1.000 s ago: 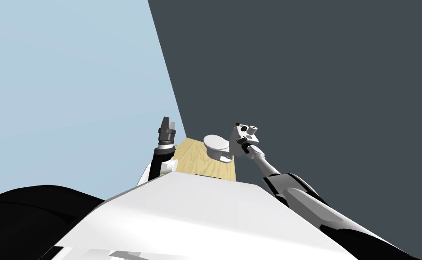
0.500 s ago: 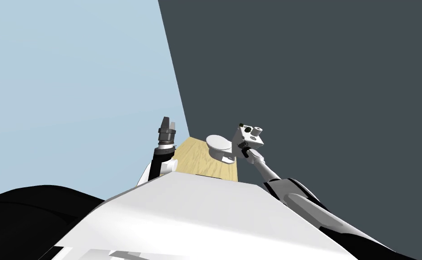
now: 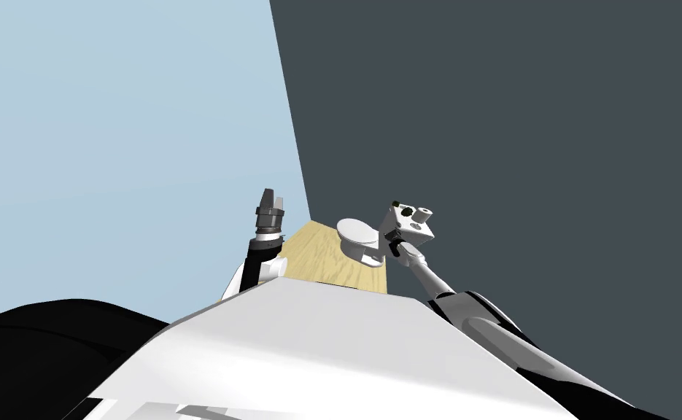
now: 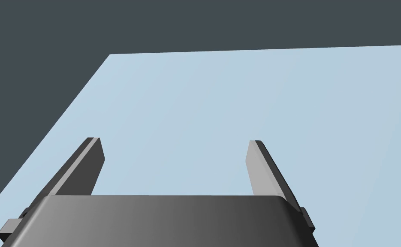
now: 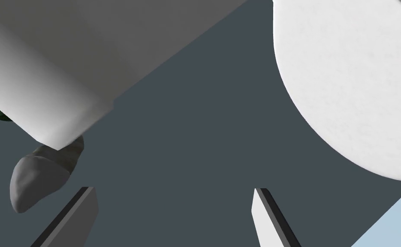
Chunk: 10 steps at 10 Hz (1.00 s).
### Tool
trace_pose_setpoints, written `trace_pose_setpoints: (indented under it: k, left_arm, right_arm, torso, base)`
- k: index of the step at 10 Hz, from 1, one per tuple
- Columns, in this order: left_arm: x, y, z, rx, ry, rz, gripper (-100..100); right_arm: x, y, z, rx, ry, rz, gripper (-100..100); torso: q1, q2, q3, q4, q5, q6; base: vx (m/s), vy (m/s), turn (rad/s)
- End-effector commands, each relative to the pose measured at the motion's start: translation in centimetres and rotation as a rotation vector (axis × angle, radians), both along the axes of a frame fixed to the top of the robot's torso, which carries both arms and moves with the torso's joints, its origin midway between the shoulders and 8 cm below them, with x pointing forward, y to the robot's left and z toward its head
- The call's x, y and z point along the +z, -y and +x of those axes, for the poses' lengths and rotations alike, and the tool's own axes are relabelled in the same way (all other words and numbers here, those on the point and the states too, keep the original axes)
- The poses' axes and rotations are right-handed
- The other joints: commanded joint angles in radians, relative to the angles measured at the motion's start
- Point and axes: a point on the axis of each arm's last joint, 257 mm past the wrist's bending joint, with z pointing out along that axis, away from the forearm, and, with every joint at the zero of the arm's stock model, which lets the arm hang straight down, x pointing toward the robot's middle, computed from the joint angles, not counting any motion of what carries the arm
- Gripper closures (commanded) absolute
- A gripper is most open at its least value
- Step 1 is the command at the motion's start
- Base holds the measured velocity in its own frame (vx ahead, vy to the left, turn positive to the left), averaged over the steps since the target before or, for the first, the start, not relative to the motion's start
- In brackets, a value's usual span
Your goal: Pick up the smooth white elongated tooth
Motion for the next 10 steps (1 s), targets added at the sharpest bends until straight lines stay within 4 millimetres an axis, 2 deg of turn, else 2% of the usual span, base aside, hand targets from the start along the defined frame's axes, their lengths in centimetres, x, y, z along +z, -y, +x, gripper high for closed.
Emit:
trace_pose_setpoints:
  k: [1,6,10]
  left_arm:
    - [0.0,0.0,0.0,0.0,0.0,0.0,0]
    - [0.0,0.0,0.0,0.0,0.0,0.0,0]
    - [0.0,0.0,0.0,0.0,0.0,0.0,0]
  right_arm:
    - [0.6,0.0,0.1,-0.008,0.015,-0.022,-100]
    - [3.0,-0.3,0.7,-0.024,0.071,-0.072,-100]
    - [5.4,-0.6,1.2,-0.041,0.131,-0.109,-100]
  torso:
    - [0.0,0.0,0.0,0.0,0.0,0.0]
    - [-0.002,0.0,0.0,0.0,0.0,0.001]
    - [-0.004,0.0,0.0,0.0,-0.001,0.001]
  base:
    - [0.003,0.004,0.149]
    - [-0.002,-0.014,0.089]
    - [0.0,-0.045,0.088]
